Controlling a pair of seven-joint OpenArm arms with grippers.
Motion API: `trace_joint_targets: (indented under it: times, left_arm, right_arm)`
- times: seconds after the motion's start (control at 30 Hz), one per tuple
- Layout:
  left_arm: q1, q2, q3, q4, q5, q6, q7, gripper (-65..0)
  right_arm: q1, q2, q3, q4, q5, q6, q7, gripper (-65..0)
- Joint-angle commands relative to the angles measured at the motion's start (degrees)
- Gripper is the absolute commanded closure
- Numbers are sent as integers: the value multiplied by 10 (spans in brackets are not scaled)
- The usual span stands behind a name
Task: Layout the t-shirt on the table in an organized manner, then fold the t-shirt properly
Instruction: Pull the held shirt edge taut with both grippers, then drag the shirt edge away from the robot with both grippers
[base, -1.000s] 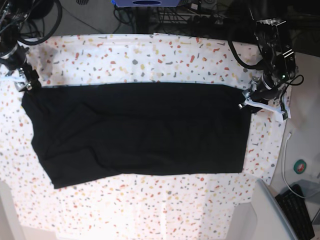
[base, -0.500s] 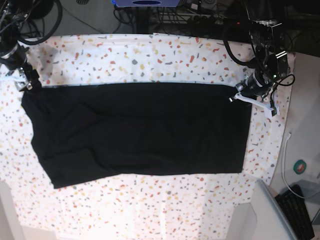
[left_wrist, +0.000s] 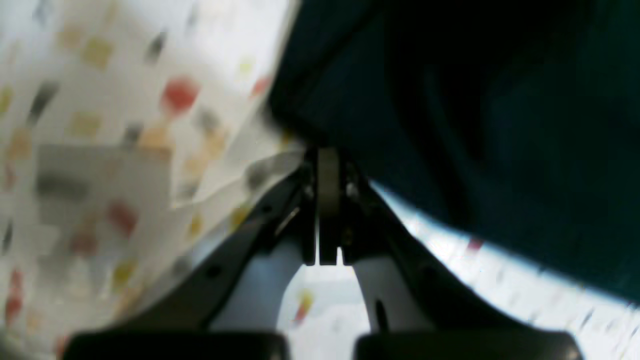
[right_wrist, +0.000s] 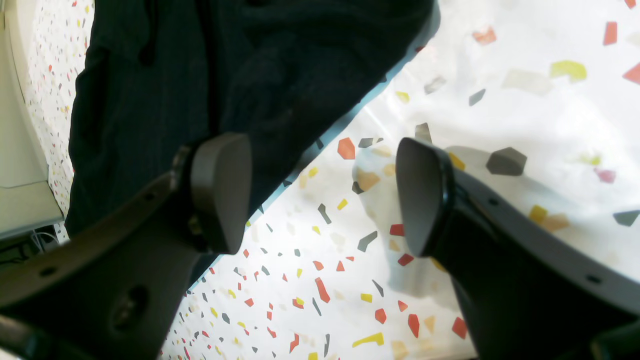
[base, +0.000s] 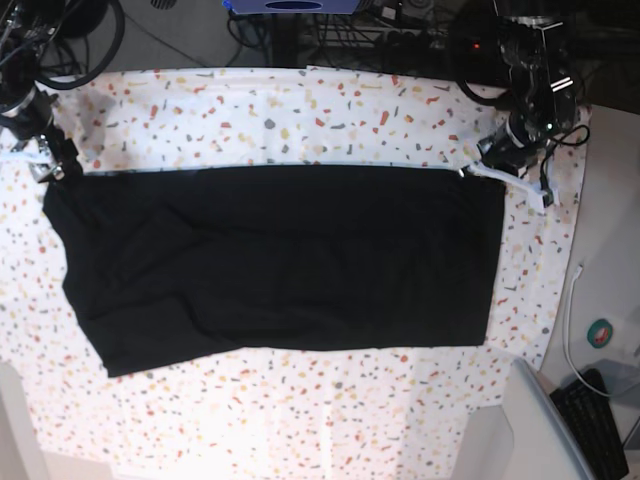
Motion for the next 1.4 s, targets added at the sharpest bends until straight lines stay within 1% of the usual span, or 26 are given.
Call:
trace_joint_targets:
  times: [0.0, 0.07, 0.1, 0.17, 0.23, 0.33, 0.37, 0.4, 0.43, 0.47, 0.53, 0.57, 0.67, 0.77, 0.8, 0.83, 0.9, 0.97, 1.07, 1.1, 1.13, 1.17, 1.2, 1.27, 1.33, 1.37]
  left_arm:
    - [5, -5, -3, 28, -4, -2, -10, 0]
    - [33, -2, -23, 74, -5, -2, -10, 0]
    - [46, 7, -41, 104, -5, -2, -9, 0]
    - [78, 19, -96, 160, -3, -2, -8, 0]
    - [106, 28, -154, 188, -4, -2, -10, 0]
    - [137, 38, -246, 188, -4, -4, -10, 0]
    - [144, 45, -278, 181, -5, -4, -10, 0]
    - [149, 51, -306, 173, -5, -4, -10, 0]
    - [154, 56, -331, 163, -5, -5, -10, 0]
    - [156, 59, -349, 152, -5, -5, -10, 0]
    - [157, 59, -368, 130, -5, -5, -10, 0]
    - [162, 60, -373, 124, -5, -5, -10, 0]
    - [172, 61, -376, 124, -5, -5, -10, 0]
    - [186, 64, -376, 134, -5, -5, -11, 0]
    - [186, 65, -376, 141, -5, -5, -11, 0]
    - [186, 65, -374, 150, -5, -5, -11, 0]
    - [186, 66, -372, 171, -5, -7, -11, 0]
    - [183, 68, -372, 191, -5, -29, -11, 0]
    - [161, 74, -360, 220, -5, -87, -8, 0]
    - [153, 75, -351, 222, -5, -98, -8, 0]
    - [144, 76, -337, 221, -5, -104, -8, 0]
    - [135, 75, -323, 214, -5, -107, -8, -81]
    - [122, 75, -310, 201, -5, -108, -8, -189]
    - [91, 75, -288, 167, -5, -108, -8, -397]
    - [59, 76, -264, 131, -5, -108, -8, -527]
    - [41, 76, -251, 110, -5, -108, -8, -566]
  right_arm:
    - [2, 16, -9, 10, 10, 7, -1, -425]
    - [2, 38, -49, 15, 10, 7, -11, -423]
    - [1, 48, -78, 25, 9, 7, -11, -414]
    - [-5, 80, -158, 60, 9, 7, -10, -377]
    - [-3, 122, -249, 106, 9, 7, -10, -363]
    - [57, 173, -402, 145, 9, 6, -16, -366]
    - [91, 183, -461, 142, 11, 6, -23, -366]
    - [134, 185, -519, 136, 12, 6, -34, -368]
    - [177, 179, -581, 119, 12, 4, -47, -368]
    - [219, 163, -637, 93, 12, 4, -56, -368]
    - [290, 115, -735, 28, 11, 4, -60, -368]
    - [314, 91, -769, -9, 11, 4, -58, -368]
    - [379, 5, -840, -140, 9, 3, -53, -369]
    - [420, -64, -907, -247, -22, 3, -4, -369]
    - [428, -79, -926, -271, -39, 3, 16, -369]
    - [431, -86, -943, -287, -56, 3, 34, -366]
    - [428, -87, -947, -282, -69, 3, 62, -363]
    - [410, -79, -940, -259, -64, -2, 69, -362]
    - [345, -13, -845, -156, -68, -62, 68, -363]
    - [315, 17, -807, -108, -67, -75, 68, -365]
    - [284, 46, -769, -60, -67, -79, 71, -365]
    - [250, 71, -728, -13, -66, -79, 71, -365]
    - [215, 91, -686, 27, -68, -79, 71, -366]
    - [140, 117, -584, 90, -66, -79, 72, -368]
    - [74, 121, -491, 122, -65, -79, 72, -371]
    - [47, 121, -447, 129, -64, -78, 72, -392]
